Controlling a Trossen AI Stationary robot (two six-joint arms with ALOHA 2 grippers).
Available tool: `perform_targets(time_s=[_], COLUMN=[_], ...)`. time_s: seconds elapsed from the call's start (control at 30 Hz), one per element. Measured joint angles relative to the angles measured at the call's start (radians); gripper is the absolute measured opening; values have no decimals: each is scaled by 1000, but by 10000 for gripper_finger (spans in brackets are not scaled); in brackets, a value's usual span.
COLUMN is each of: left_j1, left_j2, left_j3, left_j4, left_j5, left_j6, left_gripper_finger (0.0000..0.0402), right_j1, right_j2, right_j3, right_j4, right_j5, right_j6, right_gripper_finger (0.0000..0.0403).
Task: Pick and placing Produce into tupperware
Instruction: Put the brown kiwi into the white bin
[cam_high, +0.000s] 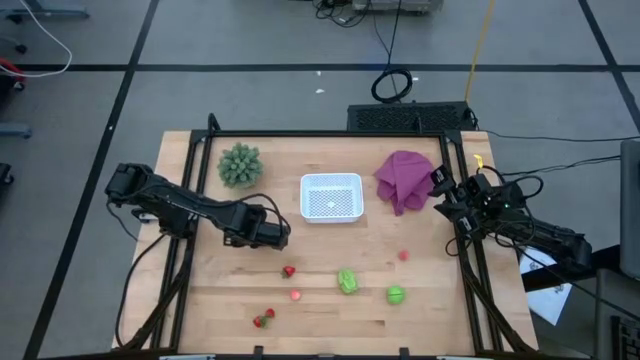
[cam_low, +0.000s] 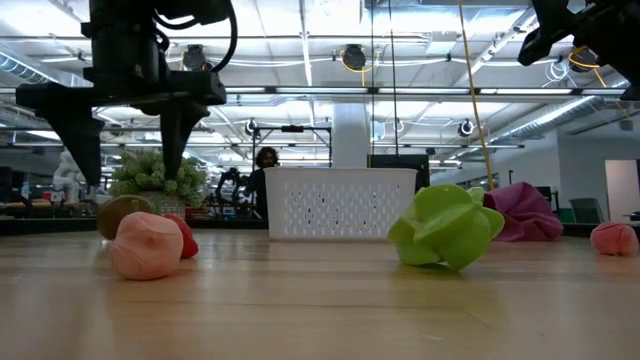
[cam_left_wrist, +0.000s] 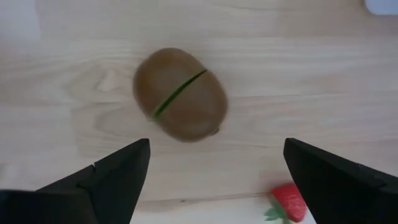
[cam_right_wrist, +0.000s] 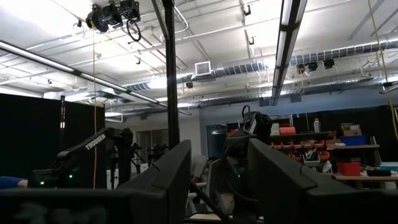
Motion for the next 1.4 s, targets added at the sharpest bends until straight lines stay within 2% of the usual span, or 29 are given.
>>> perform_targets(time_s=[0.17,0.4,0.67,1.1,1.4], left_j1=[5,6,6,22,60], left_j2=[0,0,0,30,103], left_j3=[0,0,0,1,1], left_j4=[7,7,5,-19,-23], left_j5=[0,4,4,-54,39], left_j6=[-60,-132,-200,-249,-202], left_gripper_finger=[373,376,374,372,374], right_j1=[0,0,0,0,0], right_j2=[0,0,0,0,0], right_j3=[0,0,0,0,0], right_j4=[-1,-1,-1,-1,-1], right_j5=[-1,-73,-75,-76,-130], right_j6=[0,3,3,3,4], right_gripper_finger=[151,151,151,151,151])
